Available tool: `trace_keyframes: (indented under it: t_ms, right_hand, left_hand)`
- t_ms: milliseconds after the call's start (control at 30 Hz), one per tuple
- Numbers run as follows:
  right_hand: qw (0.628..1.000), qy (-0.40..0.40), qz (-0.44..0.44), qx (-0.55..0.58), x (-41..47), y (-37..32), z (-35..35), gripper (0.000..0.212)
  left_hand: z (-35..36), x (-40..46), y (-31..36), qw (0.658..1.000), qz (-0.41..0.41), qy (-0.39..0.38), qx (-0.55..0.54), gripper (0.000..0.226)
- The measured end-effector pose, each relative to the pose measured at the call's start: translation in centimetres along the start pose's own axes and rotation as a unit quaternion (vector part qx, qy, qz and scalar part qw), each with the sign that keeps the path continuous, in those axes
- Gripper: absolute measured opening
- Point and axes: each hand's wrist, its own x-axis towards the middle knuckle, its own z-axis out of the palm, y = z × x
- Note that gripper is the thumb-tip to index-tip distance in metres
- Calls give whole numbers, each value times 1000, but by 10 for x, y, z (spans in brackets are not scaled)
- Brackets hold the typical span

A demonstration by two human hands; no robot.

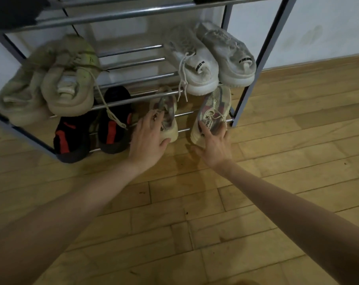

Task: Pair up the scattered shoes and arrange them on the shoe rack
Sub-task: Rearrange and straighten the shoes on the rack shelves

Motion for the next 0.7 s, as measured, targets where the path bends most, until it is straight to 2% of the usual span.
trace_keyframes:
  t_ms: [100, 200, 333, 600, 700]
  right_hand:
    - [999, 22, -3, -35, 8, 0, -3, 70]
    - [999, 27, -28, -23, 13, 10, 0, 56]
    - [998, 31, -58, -5, 3, 25, 0, 48]
    - [983, 68, -165, -32, 13, 45, -15, 41]
    - [979, 82, -179, -41, 30, 46, -25, 39]
  left_hand:
    - [5, 10, -7, 998, -27, -49, -40, 82]
    - [7, 12, -14, 996, -20, -73, -47, 74]
    - [11, 5, -20, 998, -9, -49, -47, 60]
    - [22, 0, -23, 999, 16, -18, -26, 62]
    - [25, 0, -23, 1000, 18, -11, -19, 61]
